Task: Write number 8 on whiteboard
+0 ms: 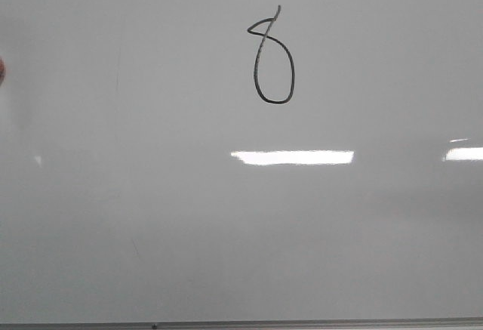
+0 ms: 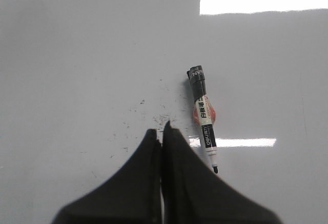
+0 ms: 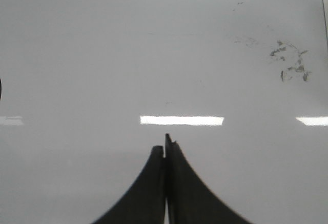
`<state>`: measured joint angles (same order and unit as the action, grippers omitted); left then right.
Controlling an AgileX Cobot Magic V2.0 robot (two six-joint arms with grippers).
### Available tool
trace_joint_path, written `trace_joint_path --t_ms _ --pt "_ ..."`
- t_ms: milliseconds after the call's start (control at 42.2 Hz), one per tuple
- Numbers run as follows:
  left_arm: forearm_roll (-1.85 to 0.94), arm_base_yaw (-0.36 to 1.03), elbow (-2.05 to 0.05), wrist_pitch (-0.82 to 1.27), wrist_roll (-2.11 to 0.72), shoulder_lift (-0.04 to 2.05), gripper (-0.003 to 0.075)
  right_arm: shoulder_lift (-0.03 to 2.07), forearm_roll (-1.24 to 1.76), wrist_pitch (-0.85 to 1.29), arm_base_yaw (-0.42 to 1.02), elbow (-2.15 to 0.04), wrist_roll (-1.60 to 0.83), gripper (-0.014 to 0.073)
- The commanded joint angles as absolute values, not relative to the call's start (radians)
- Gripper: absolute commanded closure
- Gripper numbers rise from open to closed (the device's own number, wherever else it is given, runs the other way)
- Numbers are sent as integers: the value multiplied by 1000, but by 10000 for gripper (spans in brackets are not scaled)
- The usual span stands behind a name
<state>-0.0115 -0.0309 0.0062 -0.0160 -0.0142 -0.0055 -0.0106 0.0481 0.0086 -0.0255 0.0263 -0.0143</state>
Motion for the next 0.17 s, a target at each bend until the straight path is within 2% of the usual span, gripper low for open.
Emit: trace_joint_path --t_ms 0,142 --pt "-21 -30 20 -99 -13 -19 741 -29 50 -79 -29 24 -23 662" --pt "-21 -30 20 -99 -13 -19 741 -29 50 -79 -29 24 -23 662"
